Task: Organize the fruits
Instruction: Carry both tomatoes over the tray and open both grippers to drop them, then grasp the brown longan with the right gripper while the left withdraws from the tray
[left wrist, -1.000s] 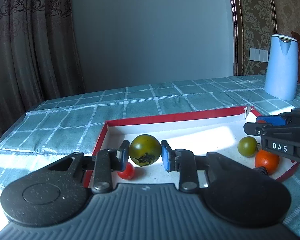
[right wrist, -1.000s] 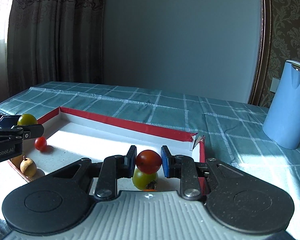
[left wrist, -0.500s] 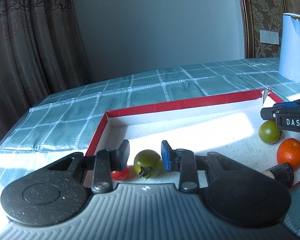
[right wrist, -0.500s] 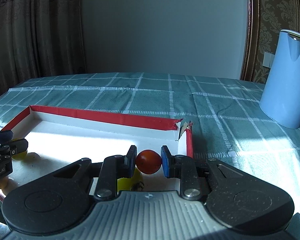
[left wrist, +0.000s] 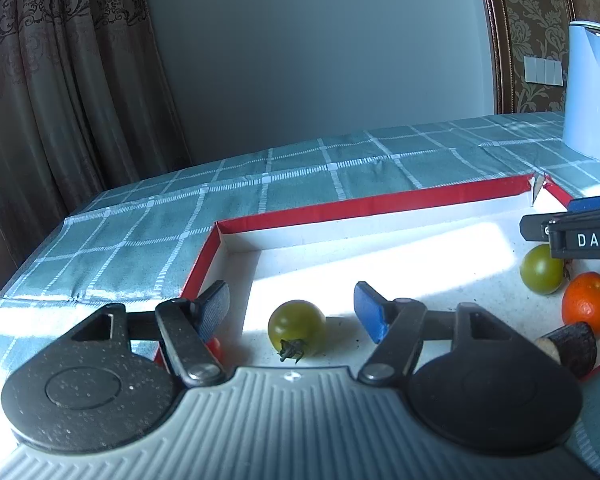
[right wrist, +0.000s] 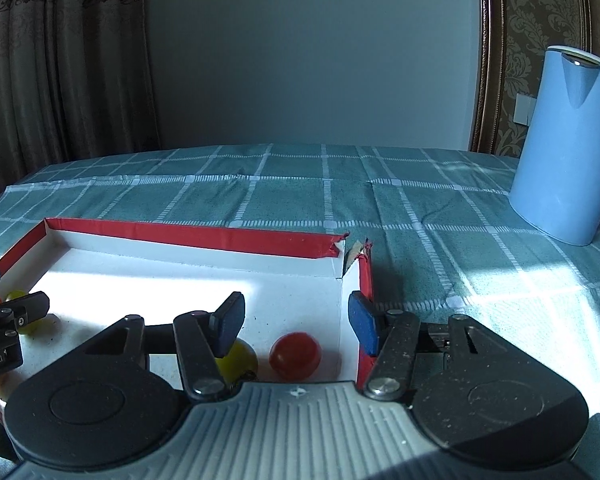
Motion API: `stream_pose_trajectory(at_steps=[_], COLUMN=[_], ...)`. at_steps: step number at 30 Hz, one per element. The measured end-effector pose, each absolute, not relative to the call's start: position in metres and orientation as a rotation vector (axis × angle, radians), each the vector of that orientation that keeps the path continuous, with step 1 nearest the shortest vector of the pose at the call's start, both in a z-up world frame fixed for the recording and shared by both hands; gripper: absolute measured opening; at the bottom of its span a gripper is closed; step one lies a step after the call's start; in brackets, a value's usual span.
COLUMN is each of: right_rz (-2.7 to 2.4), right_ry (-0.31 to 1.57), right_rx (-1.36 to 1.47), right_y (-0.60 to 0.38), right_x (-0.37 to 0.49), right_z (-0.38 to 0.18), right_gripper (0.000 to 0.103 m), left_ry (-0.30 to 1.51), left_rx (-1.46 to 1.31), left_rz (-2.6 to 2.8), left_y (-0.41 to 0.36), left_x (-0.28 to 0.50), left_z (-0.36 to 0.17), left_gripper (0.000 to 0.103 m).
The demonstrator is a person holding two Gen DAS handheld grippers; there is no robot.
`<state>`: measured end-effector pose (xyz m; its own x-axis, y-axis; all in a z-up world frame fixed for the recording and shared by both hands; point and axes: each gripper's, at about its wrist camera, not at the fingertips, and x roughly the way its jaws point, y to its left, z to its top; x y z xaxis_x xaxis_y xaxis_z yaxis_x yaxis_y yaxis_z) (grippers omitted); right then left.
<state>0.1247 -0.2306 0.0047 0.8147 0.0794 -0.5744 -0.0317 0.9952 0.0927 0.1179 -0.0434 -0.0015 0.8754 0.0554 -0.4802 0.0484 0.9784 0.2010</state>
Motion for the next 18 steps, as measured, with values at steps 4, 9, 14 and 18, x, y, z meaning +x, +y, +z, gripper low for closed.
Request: stream_pose_trajectory(at_steps=[4, 9, 14, 18], right_rz=[0.052, 0.045, 0.040, 0.036], right_ry=[0.611, 0.593, 0.573, 0.543], right_rx=[0.052, 0.075, 0.115, 0.119], right_y=[-0.227, -0.230, -0.236, -0.237], right_x=[0.123, 0.119, 0.114, 0.102], right_z=[0.004, 0.006, 0.008, 0.012], right_gripper=[0.060, 0.060, 0.060, 0.061], left_ry=[0.500, 0.489, 0.491, 0.474], left_rx=[0.230, 0.251, 0.253, 0.258], left_rz=[0.005, 0.003, 0.003, 0.011], left_y=[-0.046, -0.049, -0.049, -0.048], left_x=[0.117, 0.114, 0.114, 0.109], left_z=[-0.003, -0.005, -0.006, -0.006], left_gripper=[0.083, 0.090, 0.096, 0.098])
